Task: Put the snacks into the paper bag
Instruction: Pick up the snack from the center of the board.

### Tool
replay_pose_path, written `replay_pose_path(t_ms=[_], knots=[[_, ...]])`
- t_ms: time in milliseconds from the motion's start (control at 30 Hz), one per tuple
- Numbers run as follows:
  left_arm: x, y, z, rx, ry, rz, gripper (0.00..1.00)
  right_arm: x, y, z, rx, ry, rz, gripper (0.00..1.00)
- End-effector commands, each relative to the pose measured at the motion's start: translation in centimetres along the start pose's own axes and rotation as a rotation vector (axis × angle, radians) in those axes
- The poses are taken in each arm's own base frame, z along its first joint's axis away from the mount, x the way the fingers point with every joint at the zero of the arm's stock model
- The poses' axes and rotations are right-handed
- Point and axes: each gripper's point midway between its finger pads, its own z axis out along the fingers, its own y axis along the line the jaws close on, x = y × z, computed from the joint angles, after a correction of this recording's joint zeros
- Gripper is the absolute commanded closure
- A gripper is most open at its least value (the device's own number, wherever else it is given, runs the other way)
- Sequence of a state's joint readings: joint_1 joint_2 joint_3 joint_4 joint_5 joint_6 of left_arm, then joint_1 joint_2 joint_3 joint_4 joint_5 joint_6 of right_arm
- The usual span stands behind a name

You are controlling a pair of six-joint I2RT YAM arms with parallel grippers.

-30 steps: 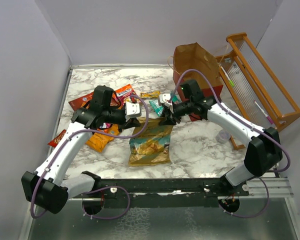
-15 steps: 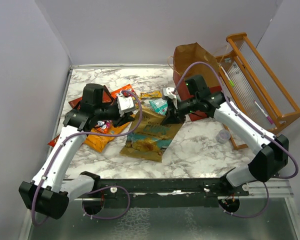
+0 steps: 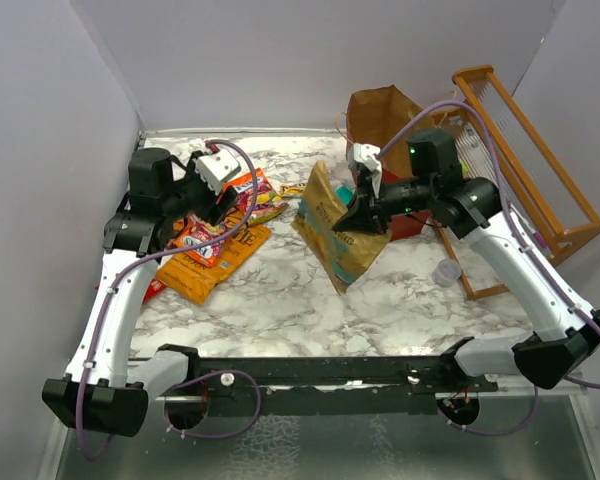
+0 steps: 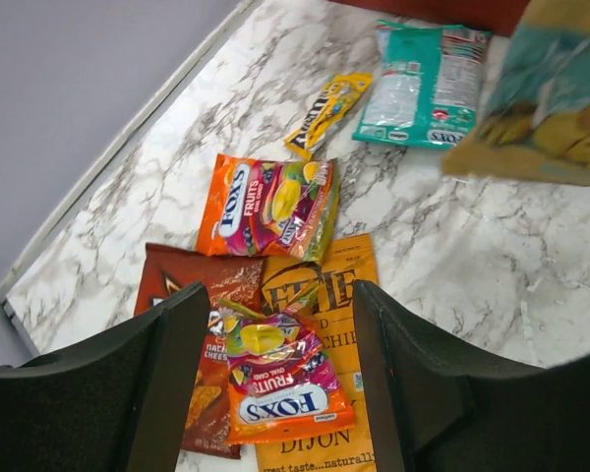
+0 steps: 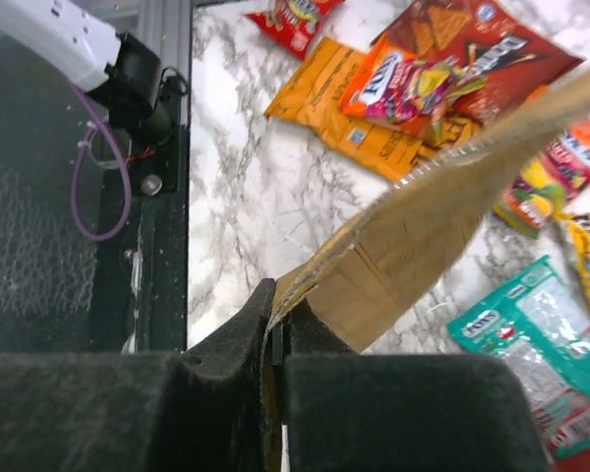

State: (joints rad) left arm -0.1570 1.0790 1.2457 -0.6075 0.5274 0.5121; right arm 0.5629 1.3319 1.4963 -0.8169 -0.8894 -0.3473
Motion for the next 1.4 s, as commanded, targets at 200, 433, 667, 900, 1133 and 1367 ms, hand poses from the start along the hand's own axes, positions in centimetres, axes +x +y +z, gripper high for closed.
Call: replay_pose_path(t_ms=[200, 433, 667, 900, 1133, 1367], knots=[[1.1, 3.7, -0.1, -0.195, 0.023, -0.103, 0.22, -9.1, -1.9, -7.6, 0.312, -0.158, -0.042, 0.99], [1.9, 2.7, 1.0, -0.133, 0.016, -0.132, 0.21, -13.4, -4.0, -12.6, 0.582, -0.196, -0.098, 0.99], [1.8, 2.3, 1.4, -0.107, 0.004, -0.14, 0.2, -16.6, -5.6, -16.7, 0.8, -0.22, -0.152, 0.99], [1.6, 1.8, 1.5, -0.086, -0.012, -0.15, 0.19, -17.9, -8.6, -20.2, 1.03, -0.204, -0.201, 0.99], [1.6, 1.4, 1.5, -0.075, -0.025, -0.149, 0.15, -19.2, -11.0, -21.8, 1.159, -0.191, -0.278, 0.99], [1.3, 1.2, 1.3, -0.068, -0.042, -0.139, 0.14, -20.4, -13.7, -22.6, 1.262, -0.173, -0.367, 0.99]])
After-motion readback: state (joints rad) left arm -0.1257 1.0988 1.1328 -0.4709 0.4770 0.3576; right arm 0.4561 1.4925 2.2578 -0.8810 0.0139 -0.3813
